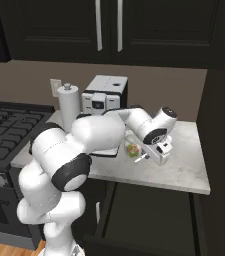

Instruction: Pick the ladle from the drawer and place it on the counter.

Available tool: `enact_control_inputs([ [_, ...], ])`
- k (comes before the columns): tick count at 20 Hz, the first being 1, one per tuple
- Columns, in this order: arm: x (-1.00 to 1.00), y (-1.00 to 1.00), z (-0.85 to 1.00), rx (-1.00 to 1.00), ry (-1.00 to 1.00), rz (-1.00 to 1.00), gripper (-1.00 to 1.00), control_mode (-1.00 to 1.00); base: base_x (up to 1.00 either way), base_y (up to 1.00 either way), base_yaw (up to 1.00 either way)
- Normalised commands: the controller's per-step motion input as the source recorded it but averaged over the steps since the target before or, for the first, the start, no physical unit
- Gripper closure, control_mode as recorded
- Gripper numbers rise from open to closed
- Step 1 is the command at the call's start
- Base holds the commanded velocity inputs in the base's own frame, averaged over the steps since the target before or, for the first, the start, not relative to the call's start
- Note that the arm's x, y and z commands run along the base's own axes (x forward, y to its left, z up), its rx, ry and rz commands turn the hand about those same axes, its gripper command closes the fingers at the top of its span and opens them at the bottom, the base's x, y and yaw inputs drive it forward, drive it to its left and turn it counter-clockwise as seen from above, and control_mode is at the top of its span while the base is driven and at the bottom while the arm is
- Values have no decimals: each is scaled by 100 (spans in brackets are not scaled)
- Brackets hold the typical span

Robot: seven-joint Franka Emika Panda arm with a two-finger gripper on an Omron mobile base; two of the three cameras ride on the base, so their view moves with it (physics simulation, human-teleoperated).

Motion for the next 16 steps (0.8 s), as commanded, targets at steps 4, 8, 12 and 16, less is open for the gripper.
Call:
enact_control_inputs([
  [4, 98, -100, -38, 24, 10, 0, 100, -100, 0, 0, 0],
  [8, 81, -81, -78, 13, 9, 0, 100, -100, 0, 0, 0],
  [12, 56, -59, -90, 8, 2, 0, 100, -100, 0, 0, 0],
  [16, 36, -59, -61, 11, 0, 0, 100, -100, 0, 0, 0],
])
